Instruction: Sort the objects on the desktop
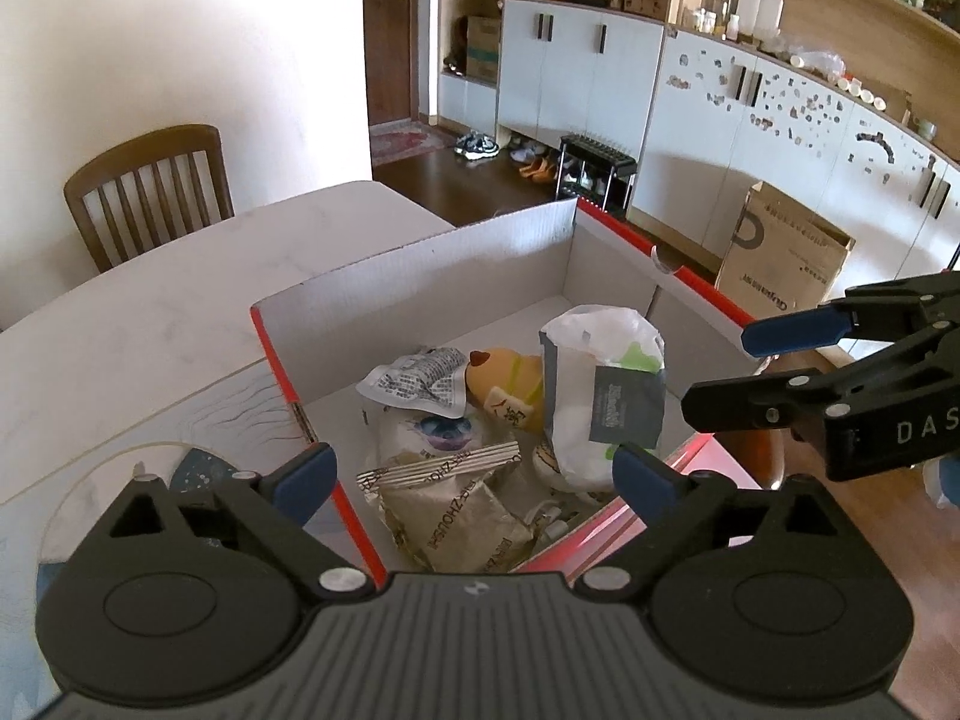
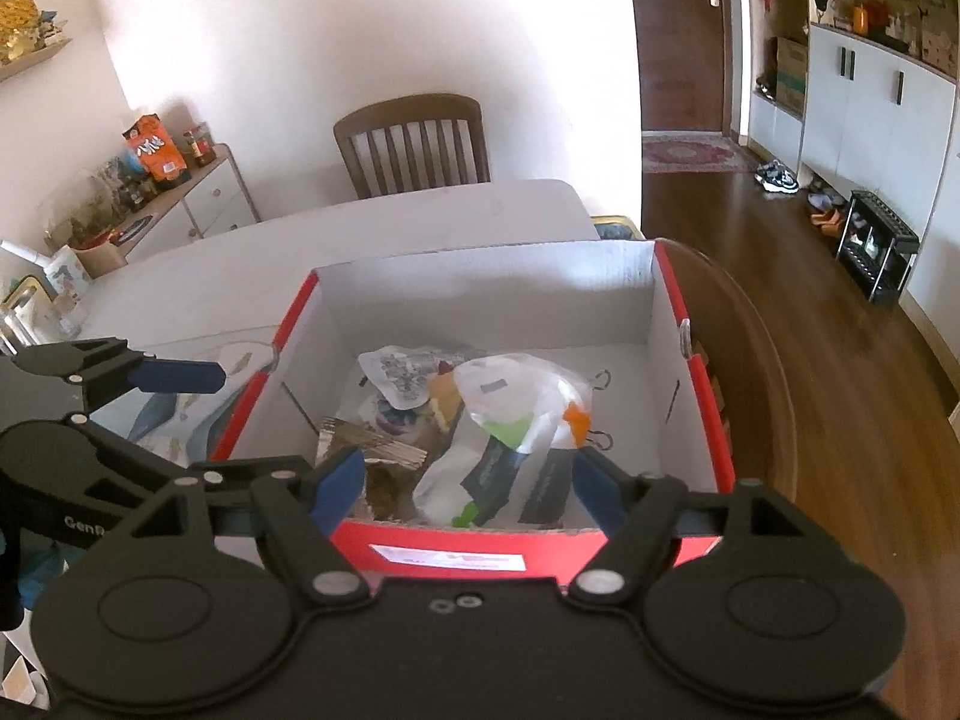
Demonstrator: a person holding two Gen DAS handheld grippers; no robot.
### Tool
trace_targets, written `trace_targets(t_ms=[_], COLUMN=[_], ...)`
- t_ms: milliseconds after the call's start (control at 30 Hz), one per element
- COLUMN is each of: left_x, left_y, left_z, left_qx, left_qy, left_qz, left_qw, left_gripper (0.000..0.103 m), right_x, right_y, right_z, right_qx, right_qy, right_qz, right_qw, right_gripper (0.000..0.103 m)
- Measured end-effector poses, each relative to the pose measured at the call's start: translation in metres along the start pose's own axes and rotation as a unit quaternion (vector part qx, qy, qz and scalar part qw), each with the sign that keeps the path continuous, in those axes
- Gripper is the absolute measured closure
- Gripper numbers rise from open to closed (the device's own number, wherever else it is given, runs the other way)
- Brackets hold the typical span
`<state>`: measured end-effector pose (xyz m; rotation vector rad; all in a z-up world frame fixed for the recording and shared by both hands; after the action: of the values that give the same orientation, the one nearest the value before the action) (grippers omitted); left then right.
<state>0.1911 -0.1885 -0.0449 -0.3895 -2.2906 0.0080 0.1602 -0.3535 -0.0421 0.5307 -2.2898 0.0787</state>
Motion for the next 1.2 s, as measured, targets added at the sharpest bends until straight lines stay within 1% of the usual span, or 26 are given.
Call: trace_targets(t_ms=[33,67,367,600,867,1033,1200], left_x=[0.003,0.006,0.032,0.049,0.061,0.064,0.07], left_y=[0.001,0.003,0.018,0.026,0.033,0.035,0.035], left_z=[0.0,0.001,0.011,0.016,0.02,0.028,0.037], left_qx=[0.002,0.005,0.016,0.015,0.015,0.004,-0.008], left_qy=[-0.002,-0.004,-0.024,-0.039,-0.034,-0.029,-0.034], left_qz=[0.0,0.001,0.004,0.01,0.019,0.006,0.002], left_qw=[1.0,1.0,0.9996,0.9991,0.9991,0.9996,0.9994], left_gripper=[0.004,0.0,0.0,0.0,0.0,0.0,0.0], right_x=[0.003,0.005,0.017,0.025,0.035,0.039,0.041], right_y=[0.001,0.003,0.023,0.042,0.06,0.069,0.077], right_z=[0.0,0.001,0.005,0.009,0.016,0.019,0.02], right_qx=[-0.001,-0.001,0.004,0.006,0.006,0.003,0.001], right_qy=[-0.003,-0.006,-0.021,-0.031,-0.037,-0.036,-0.038], right_qz=[-0.001,-0.003,0.006,0.025,0.039,0.042,0.046], right_qw=[1.0,1.0,1.0,0.999,0.999,0.998,0.998], right_gripper=[0.027,0.027,0.026,0.026,0.026,0.026,0.026])
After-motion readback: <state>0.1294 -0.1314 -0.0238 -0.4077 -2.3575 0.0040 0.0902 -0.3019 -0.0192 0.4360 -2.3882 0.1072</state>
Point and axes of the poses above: each gripper's, at about its wrist camera, not at the fingertips, and x roughly against the way its jaws point, y to its left, z to its underside, the point moved 1 cm from there along -x, roughly the way its jaws point, and after that the axes turned 8 degrees about x, right-handed, at the moved point
